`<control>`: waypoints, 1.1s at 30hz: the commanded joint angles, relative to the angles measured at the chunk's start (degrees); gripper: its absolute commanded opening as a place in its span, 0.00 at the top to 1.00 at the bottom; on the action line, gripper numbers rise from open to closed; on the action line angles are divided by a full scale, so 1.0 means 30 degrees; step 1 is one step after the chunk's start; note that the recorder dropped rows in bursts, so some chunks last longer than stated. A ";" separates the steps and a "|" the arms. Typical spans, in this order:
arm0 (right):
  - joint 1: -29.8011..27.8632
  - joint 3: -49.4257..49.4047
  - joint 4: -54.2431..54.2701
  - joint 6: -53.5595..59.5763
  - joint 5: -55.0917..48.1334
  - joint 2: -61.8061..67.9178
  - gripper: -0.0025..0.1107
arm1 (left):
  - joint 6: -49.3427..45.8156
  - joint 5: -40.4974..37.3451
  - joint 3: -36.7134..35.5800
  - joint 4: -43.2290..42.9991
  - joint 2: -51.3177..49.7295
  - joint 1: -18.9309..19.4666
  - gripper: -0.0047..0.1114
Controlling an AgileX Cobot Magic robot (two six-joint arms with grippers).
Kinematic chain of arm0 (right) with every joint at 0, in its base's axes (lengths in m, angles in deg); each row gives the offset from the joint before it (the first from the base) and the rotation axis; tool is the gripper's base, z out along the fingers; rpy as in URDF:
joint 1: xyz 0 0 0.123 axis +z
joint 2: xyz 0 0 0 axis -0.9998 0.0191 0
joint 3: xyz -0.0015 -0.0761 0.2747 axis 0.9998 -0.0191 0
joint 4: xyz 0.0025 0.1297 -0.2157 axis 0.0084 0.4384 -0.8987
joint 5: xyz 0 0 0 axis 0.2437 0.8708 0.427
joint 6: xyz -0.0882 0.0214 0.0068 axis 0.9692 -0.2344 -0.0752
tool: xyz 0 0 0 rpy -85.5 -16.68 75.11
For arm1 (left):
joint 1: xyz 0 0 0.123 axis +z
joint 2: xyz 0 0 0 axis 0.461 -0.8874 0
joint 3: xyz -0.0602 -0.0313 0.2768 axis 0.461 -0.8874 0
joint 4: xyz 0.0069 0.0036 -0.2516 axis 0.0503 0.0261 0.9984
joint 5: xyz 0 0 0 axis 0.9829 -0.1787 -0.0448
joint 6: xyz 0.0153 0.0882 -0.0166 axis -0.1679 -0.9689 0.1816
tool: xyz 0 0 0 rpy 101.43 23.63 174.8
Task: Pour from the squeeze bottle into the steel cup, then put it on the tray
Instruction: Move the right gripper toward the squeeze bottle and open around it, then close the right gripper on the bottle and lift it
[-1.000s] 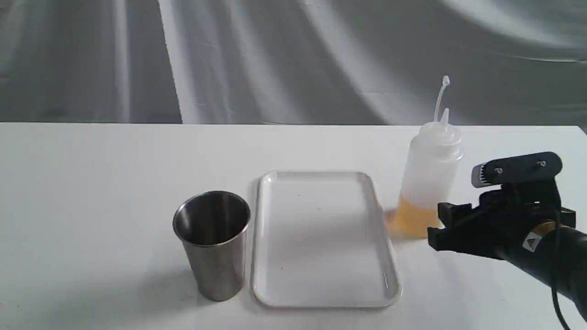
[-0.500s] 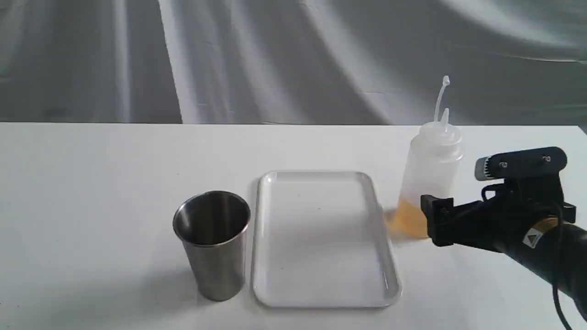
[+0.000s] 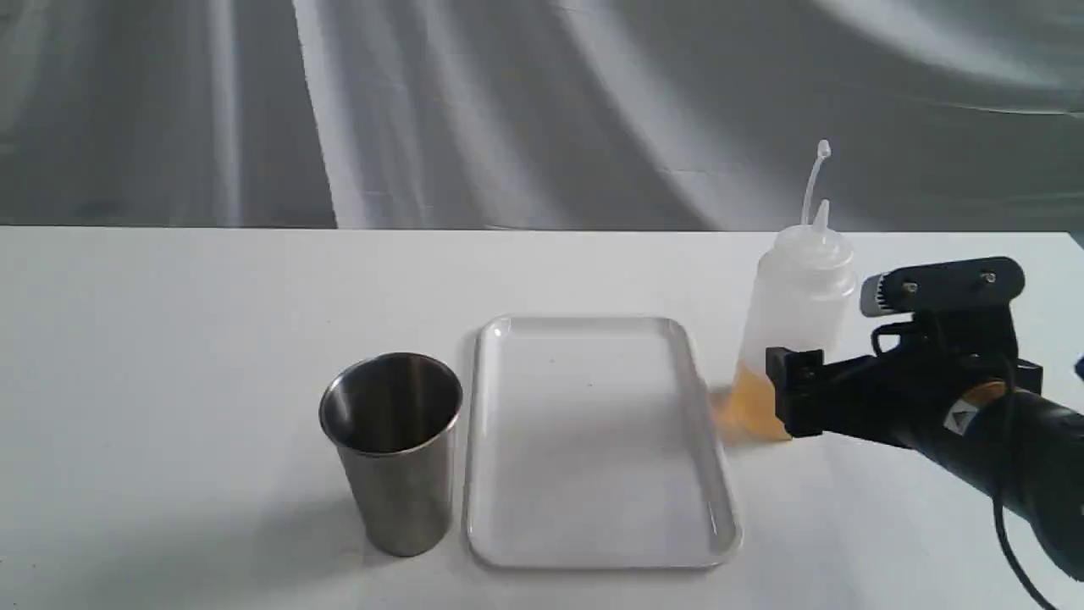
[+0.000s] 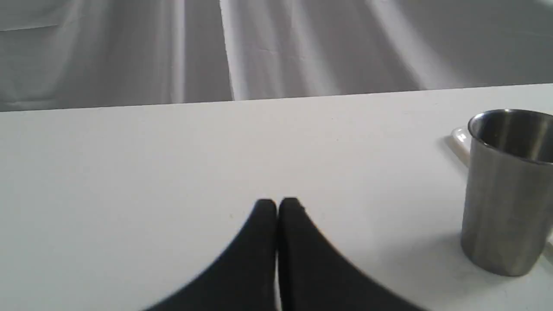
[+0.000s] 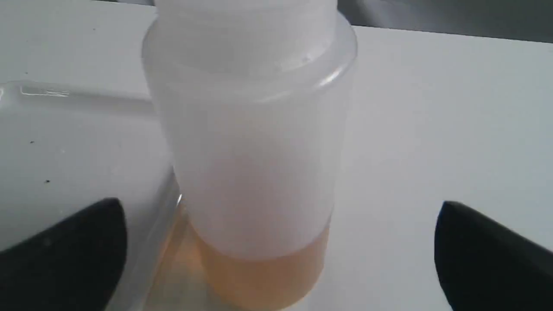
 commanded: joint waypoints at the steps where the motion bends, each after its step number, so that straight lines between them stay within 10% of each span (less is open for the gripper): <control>1: 0.0056 0.0954 -0.0084 -0.0084 -0.0686 0.0768 0.14 | 0.0050 0.0145 -0.0085 0.0020 0.0049 0.0030 0.96; 33: 0.0056 0.5215 0.0768 -0.0605 -0.1756 0.3882 0.20 | 0.0092 0.0145 -0.0085 0.0020 0.0049 0.0030 0.96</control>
